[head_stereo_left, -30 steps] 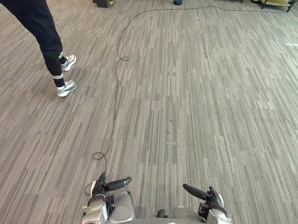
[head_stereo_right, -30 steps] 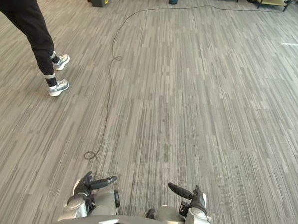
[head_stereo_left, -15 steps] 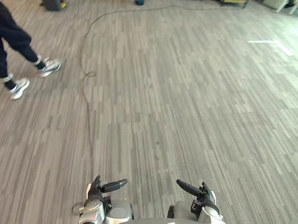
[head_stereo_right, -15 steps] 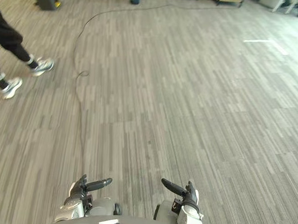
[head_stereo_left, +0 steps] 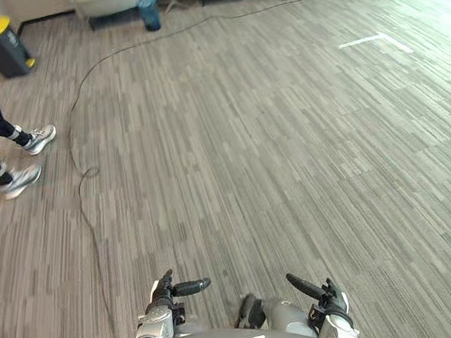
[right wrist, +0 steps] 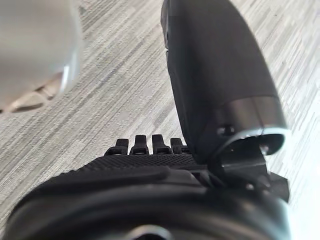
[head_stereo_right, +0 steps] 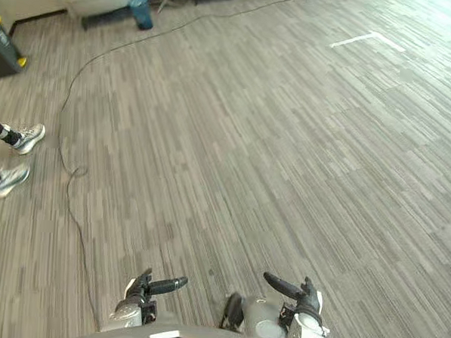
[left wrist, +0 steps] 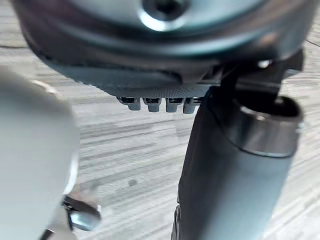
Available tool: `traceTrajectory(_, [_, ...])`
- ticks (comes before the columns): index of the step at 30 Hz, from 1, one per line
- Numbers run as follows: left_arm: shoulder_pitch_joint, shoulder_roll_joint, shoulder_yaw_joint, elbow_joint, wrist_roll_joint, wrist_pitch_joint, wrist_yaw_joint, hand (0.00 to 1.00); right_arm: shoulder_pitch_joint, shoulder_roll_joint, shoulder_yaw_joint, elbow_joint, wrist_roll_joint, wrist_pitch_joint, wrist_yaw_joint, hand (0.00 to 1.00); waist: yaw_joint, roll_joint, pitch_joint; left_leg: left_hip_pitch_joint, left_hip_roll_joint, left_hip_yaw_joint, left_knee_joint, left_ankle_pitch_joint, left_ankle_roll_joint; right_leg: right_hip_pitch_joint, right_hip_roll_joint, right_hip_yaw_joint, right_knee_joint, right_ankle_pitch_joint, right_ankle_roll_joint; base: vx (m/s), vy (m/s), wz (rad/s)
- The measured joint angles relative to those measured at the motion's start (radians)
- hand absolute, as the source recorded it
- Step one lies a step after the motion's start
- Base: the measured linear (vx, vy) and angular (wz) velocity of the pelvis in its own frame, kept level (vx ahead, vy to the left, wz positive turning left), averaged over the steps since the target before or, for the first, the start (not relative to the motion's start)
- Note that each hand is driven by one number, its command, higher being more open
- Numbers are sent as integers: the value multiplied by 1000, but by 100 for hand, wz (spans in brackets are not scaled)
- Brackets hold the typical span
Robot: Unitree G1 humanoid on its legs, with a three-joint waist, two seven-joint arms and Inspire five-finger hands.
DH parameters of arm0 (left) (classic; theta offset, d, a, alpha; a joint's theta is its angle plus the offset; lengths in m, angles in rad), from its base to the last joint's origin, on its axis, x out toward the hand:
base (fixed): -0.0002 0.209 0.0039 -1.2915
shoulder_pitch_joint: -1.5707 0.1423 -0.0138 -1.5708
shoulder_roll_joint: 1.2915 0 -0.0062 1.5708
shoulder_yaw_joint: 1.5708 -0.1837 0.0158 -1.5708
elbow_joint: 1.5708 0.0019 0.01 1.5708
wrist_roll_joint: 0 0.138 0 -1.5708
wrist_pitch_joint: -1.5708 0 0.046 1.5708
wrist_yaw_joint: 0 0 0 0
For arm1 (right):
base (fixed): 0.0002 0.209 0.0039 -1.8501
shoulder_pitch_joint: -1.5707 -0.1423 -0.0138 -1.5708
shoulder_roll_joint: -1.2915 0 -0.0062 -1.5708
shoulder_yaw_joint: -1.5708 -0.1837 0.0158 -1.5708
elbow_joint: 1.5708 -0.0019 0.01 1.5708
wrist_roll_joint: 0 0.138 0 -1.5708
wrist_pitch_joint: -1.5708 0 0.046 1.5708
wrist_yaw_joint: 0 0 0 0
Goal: Pick up cushions and gather them together orderly.
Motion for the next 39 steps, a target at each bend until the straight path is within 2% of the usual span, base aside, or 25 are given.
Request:
traceTrajectory(1, [7,18,5,-17,-18,-6,4,100,5,9,10,8,1,2,-3,100,8,-30,0,-75,-11,14,-80,-37,21,54,7,48,-43,-5,10,356,1,-81])
traceTrajectory(3, [6,24,7,-34,-32,-16,10,100,16,12,21,8,1,8,-7,100,17,-39,3,-154,-40,10,-210,-67,39,110,11,97,-85,-12,25,377,43,-84])
traceTrajectory(6, [-1,-6,45,-48,-56,-36,21,100,19,12,33,9,1,17,-19,100,48,-45,10,-246,-166,-92,-636,-27,30,213,-13,243,-146,-35,59,578,187,-114])
traceTrajectory(7, [-4,-8,45,-50,-58,-38,23,100,19,12,35,9,0,17,-20,100,54,-46,10,-255,-177,-106,-685,-13,21,223,-19,262,-152,-40,66,657,295,-144])
traceTrajectory(8, [-4,-7,43,-55,-72,-46,26,100,20,18,41,9,0,17,-21,100,68,-55,8,-261,-204,-121,-743,83,25,259,-44,336,-162,-81,92,708,325,-137])
traceTrajectory(9, [-2,0,43,-50,-75,-45,29,100,26,26,54,9,0,17,-22,100,72,-66,-5,-247,-219,-115,-724,141,50,274,-66,380,-159,-96,107,759,333,-150])
traceTrajectory(11, [-5,20,43,-43,-74,-41,29,100,32,39,73,9,-2,17,-20,100,70,-101,-29,-242,-226,-79,-665,84,96,246,-105,438,-74,-98,113,578,250,-85])
traceTrajectory(12, [-5,36,43,-35,-76,-36,30,100,46,55,77,8,-4,17,-19,100,71,-129,-44,-221,-234,-43,-634,30,108,190,-129,456,78,-96,122,588,262,-61])
traceTrajectory(14, [-15,53,43,-20,-77,-32,36,100,48,58,77,7,-5,17,-17,100,71,-154,-39,-140,-249,1,-631,-29,127,61,-165,445,428,-7,251,571,249,-57])
traceTrajectory(15, [-32,56,42,24,-76,-23,47,100,48,45,77,7,-15,10,-12,100,59,-148,-32,-33,-266,18,-658,-77,141,-44,-210,409,698,20,284,445,175,-42])
traceTrajectory(18, [-31,47,29,50,-75,-15,52,100,48,36,79,-23,-38,-7,-8,100,37,-115,-26,159,-252,61,-775,-101,145,-177,-247,285,793,-5,245,608,172,-43])
traceTrajectory(21, [-25,46,11,58,-75,-14,49,100,20,22,74,-17,-43,-14,-7,100,34,-101,-17,309,-222,120,-905,-96,128,-290,-252,131,621,-30,201,490,26,-42])
traceTrajectory(22, [-21,57,-18,86,-74,-14,45,100,7,17,75,-6,-43,-14,-4,100,27,-96,-16,378,-213,158,-964,-93,122,-326,-234,42,395,-16,185,635,-24,-49])
traceTrajectory(24, [-16,72,-45,117,-67,-13,42,100,-8,17,76,2,-43,-14,-2,100,5,-99,-16,429,-224,168,-1006,-93,122,-343,-206,11,178,63,160,543,-92,-23])
traceTrajectory(25, [-9,75,-47,131,-54,-12,38,100,-17,16,75,11,-40,-12,1,100,-14,-101,-19,466,-238,150,-1017,-93,112,-339,-183,48,102,260,72,584,-158,-18])
traceTrajectory(26, [-16,55,-43,135,-46,-13,37,100,-31,3,73,13,-48,-10,7,100,-11,-67,-16,482,-209,131,-996,-79,80,-336,-159,60,149,212,40,701,-233,-21])
traceTrajectory(28, [-18,39,-43,131,-33,-14,33,100,-31,-1,62,7,-50,-14,15,100,-13,-45,-14,466,-196,99,-914,-51,32,-328,-156,59,188,153,34,560,-206,-13])
traceTrajectory(29, [-18,27,-37,129,-30,-14,31,100,-29,-6,45,3,-50,-11,15,100,-18,-28,-17,423,-166,73,-786,-30,9,-301,-139,57,192,115,36,515,-189,3])
traceTrajectory(30, [-19,18,-23,117,-18,-12,23,100,-24,-15,45,-2,-49,-2,14,100,-21,-2,-10,322,-109,9,-509,51,11,-225,-102,46,152,88,31,500,-182,-1])
traceTrajectory(32, [0,8,4,68,-16,-15,20,100,-17,-13,50,-1,-49,1,9,100,-13,5,-7,191,-36,-18,-198,40,-14,-106,-40,65,73,76,23,469,-144,-36])
traceTrajectory(33, [10,17,3,43,-16,-16,20,100,-15,-3,57,-1,-44,0,6,100,-9,-12,-5,117,-32,-17,-119,7,-14,-43,-22,90,25,66,18,521,-123,-55])
traceTrajectory(35, [10,26,2,31,-16,-24,20,100,-14,1,71,0,-42,0,5,100,-8,-25,-4,50,-38,-13,-111,-17,-4,3,-14,114,-11,61,17,354,-56,-42])
traceTrajectory(36, [10,23,5,7,-17,-23,21,100,-14,4,74,4,-39,1,6,100,-4,-33,0,-20,-52,-6,-158,-52,19,54,-9,141,-50,60,24,365,-8,-65])
traceTrajectory(37, [10,21,8,-6,-18,-28,21,100,-7,4,74,8,-39,4,2,100,6,-43,6,-76,-82,3,-279,-79,48,104,-8,180,-85,55,34,509,25,-62])
traceTrajectory(39, [10,6,27,-21,-18,-35,21,100,-3,1,74,8,-39,7,-3,100,16,-38,7,-122,-112,4,-417,-80,56,141,-10,219,-119,50,41,401,108,-78])
